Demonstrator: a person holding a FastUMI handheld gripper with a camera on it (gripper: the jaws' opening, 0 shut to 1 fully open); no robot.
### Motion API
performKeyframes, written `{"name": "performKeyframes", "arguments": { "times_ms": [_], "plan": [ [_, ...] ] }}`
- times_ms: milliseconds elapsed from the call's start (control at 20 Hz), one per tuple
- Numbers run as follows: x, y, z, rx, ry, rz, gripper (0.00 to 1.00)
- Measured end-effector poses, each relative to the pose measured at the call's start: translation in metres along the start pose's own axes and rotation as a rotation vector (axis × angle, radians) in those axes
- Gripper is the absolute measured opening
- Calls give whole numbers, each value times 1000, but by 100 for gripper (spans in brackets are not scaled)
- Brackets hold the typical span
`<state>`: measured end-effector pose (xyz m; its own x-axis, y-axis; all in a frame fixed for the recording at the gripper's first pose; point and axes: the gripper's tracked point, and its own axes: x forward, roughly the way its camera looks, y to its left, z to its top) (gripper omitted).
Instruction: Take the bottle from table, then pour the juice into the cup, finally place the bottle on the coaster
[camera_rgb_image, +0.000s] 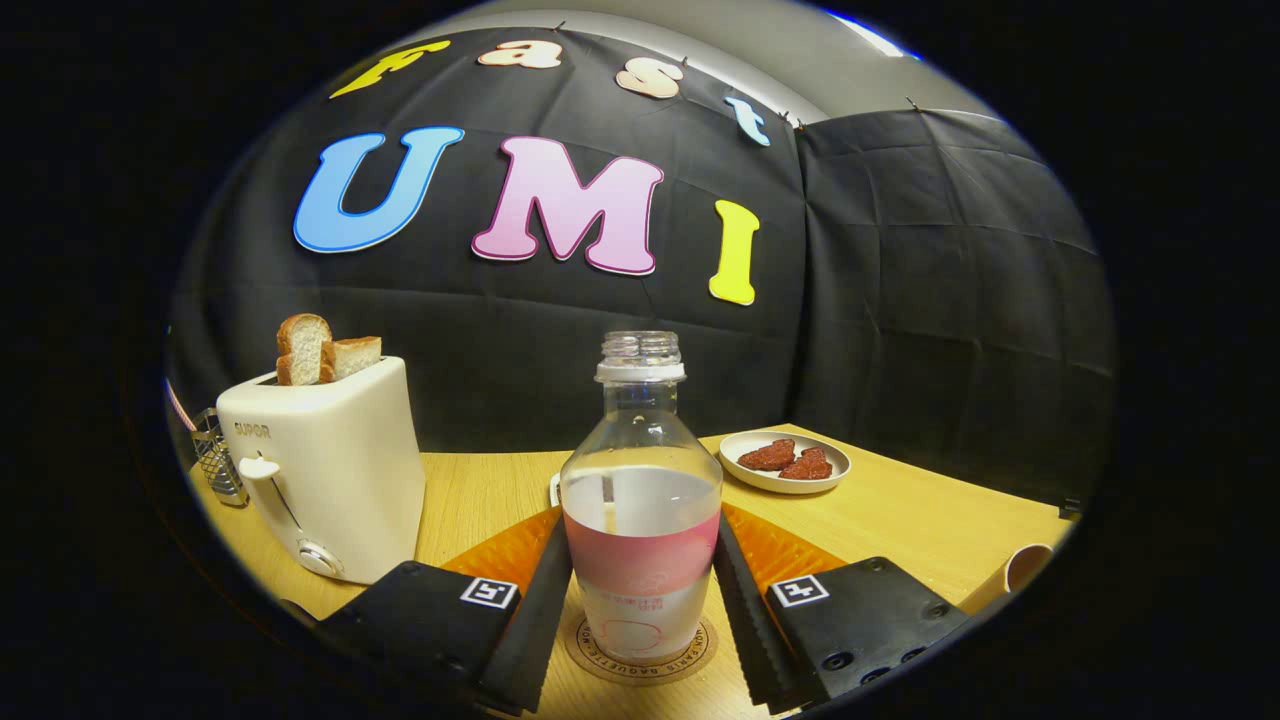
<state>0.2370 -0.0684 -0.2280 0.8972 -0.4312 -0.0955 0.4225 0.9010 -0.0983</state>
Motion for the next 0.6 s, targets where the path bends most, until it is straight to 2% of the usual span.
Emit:
{"name": "performKeyframes", "arguments": {
  "times_ms": [250,450,550,600],
  "plan": [
    [0,-3,-2,19,-2,-10,77],
    [-3,-8,-2,22,16,-15,82],
    [-7,-10,2,31,17,-18,89],
    [-6,-10,3,42,20,-14,100]
  ]
}}
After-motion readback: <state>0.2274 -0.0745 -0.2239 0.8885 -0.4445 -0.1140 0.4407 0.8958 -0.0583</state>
